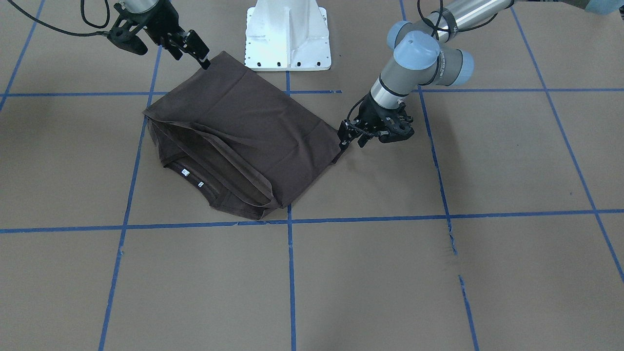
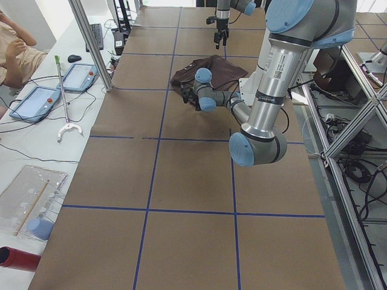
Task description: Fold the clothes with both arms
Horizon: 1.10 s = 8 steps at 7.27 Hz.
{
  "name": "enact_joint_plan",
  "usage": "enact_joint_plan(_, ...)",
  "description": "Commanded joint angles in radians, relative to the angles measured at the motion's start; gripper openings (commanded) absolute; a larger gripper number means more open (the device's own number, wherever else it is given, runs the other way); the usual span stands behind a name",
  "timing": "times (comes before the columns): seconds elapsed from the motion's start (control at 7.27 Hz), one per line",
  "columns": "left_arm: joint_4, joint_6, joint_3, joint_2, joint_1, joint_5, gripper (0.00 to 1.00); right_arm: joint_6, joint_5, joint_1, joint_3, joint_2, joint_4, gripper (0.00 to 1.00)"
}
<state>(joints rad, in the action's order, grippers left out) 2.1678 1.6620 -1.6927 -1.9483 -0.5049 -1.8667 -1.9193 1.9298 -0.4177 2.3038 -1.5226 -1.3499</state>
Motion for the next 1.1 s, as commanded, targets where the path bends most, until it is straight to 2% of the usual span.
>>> enact_joint_plan(0.0, -0.011, 0.005, -0.002, -0.004, 0.002, -0.003, 0.36, -0.001, 0.0, -0.001, -0.014, 0.002, 0.0, 1.0)
enact_joint_plan(0.41, -0.042, 0.007, -0.021, -0.003, 0.011, -0.003, 0.38, -0.001, 0.0, -0.004, -0.014, 0.012, 0.0, 1.0)
enact_joint_plan(0.55, -0.095, 0.007, -0.047, -0.004, 0.02, -0.003, 0.47, -0.001, 0.0, -0.006, -0.017, 0.012, -0.002, 1.0)
enact_joint_plan(0.69, -0.123, 0.012, -0.051, -0.009, 0.043, -0.002, 0.45, -0.001, 0.0, -0.006, -0.018, 0.012, 0.0, 1.0)
enact_joint_plan(0.96, -0.123, 0.012, -0.048, -0.012, 0.049, -0.002, 0.28, -0.001, 0.0, -0.006, -0.023, 0.015, 0.0, 1.0)
